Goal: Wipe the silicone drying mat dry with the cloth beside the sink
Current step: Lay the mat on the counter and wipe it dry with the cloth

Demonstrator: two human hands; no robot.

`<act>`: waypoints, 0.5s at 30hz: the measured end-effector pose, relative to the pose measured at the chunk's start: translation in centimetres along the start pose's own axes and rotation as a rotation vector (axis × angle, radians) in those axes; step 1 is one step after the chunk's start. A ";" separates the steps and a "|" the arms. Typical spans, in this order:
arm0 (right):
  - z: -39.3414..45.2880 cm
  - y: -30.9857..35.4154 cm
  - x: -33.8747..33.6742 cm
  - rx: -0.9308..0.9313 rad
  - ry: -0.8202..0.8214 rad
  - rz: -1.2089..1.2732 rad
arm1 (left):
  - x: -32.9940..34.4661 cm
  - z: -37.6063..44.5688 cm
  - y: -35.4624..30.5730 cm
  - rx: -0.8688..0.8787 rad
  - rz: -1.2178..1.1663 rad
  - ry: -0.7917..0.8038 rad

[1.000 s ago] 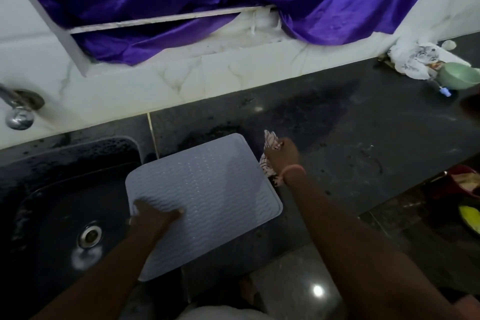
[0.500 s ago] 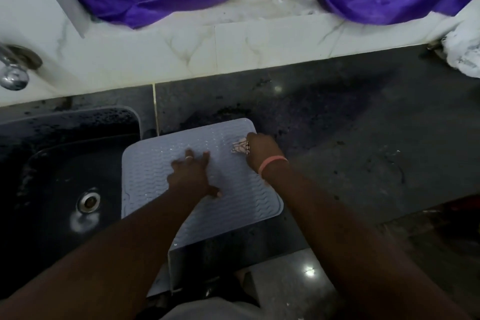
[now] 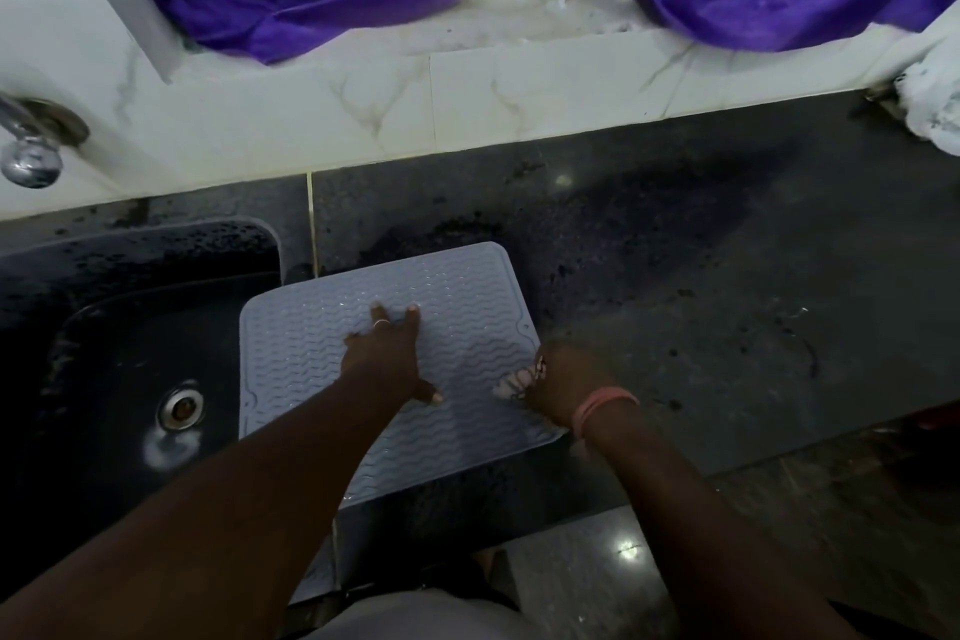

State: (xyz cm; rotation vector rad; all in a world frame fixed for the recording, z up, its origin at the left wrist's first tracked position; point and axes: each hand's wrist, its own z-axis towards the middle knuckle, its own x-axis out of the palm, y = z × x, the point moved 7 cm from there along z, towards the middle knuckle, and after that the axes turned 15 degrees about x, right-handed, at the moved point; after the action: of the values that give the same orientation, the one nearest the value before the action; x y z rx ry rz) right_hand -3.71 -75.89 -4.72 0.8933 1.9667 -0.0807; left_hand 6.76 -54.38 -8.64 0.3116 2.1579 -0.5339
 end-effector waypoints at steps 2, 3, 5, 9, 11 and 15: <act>1.4 1.0 -2.6 0.045 -0.103 0.104 | 0.0 0.1 0.0 0.013 0.018 -0.007; 2.2 1.5 -3.7 0.050 -0.199 0.134 | 0.0 0.1 0.0 0.017 0.026 -0.005; 2.9 2.9 -4.0 -0.017 -0.254 0.107 | -0.2 0.0 -0.1 0.019 0.031 -0.002; 0.4 3.1 -0.7 -0.156 -0.170 0.030 | -0.3 0.0 0.0 0.024 0.017 -0.008; -1.3 1.6 0.7 -0.144 -0.135 0.034 | -0.2 0.0 0.2 0.026 0.009 -0.019; -2.8 -1.0 2.2 -0.090 -0.065 -0.038 | -0.4 -0.2 0.0 0.034 0.010 -0.014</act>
State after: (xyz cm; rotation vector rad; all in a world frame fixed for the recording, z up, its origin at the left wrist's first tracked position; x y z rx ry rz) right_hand -7.05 -74.29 -5.17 0.7861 1.9114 -0.0424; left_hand 6.86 -54.34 -8.20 0.3361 2.1341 -0.5658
